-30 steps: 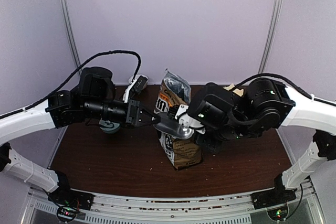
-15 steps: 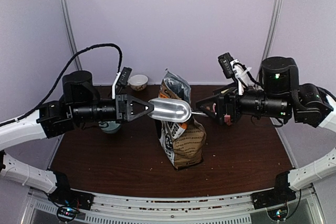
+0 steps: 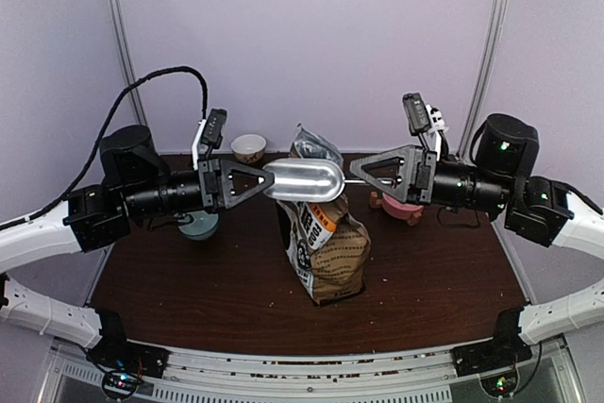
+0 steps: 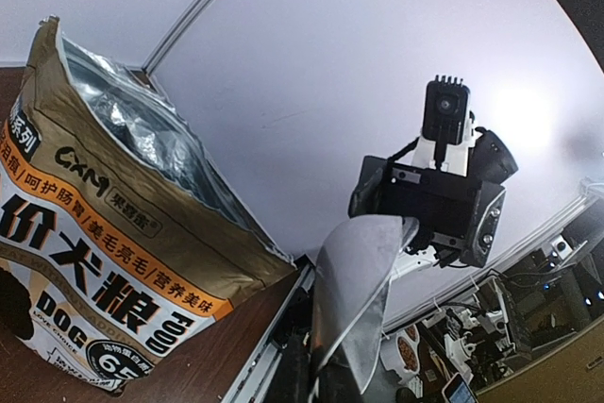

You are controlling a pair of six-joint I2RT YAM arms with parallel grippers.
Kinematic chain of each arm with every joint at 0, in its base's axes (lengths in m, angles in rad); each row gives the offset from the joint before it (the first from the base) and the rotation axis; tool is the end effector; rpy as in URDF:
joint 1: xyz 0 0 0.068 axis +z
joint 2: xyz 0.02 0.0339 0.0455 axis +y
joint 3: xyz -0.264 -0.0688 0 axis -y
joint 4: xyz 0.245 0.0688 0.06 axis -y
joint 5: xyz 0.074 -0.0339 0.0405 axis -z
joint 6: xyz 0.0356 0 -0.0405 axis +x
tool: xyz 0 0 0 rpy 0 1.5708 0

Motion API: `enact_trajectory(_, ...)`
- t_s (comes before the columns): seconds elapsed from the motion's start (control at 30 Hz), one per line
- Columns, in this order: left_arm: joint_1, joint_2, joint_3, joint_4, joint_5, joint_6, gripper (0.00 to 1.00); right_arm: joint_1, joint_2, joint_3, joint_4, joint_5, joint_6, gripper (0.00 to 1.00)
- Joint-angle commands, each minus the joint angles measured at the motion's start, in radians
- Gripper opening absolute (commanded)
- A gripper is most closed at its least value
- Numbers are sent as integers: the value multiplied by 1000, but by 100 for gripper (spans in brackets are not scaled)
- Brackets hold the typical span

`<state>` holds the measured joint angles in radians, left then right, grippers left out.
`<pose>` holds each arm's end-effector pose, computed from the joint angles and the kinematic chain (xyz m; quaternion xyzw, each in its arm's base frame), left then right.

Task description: Serve the pet food

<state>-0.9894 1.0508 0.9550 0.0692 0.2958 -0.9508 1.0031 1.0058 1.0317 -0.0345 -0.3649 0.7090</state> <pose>0.1267 -0.2117 0.3760 0.1165 0.7065 -0.6289 0.3029 0.1126 0.2001 0.4019 -0.2287 0.6721 0.6074 0.3565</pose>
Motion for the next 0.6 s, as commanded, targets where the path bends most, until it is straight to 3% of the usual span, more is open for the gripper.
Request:
enact_trajectory(0.0,6,-5,1,70,21,-1,0,-4,20,0,69,-95,59,75)
enact_trajectory(0.4,6,4,16,39,40,11,0,-3,60,20,58,-144,63,58)
enact_trajectory(0.57,6,5,17,38,42,13,0,-4,62,22,45,-144,59,46)
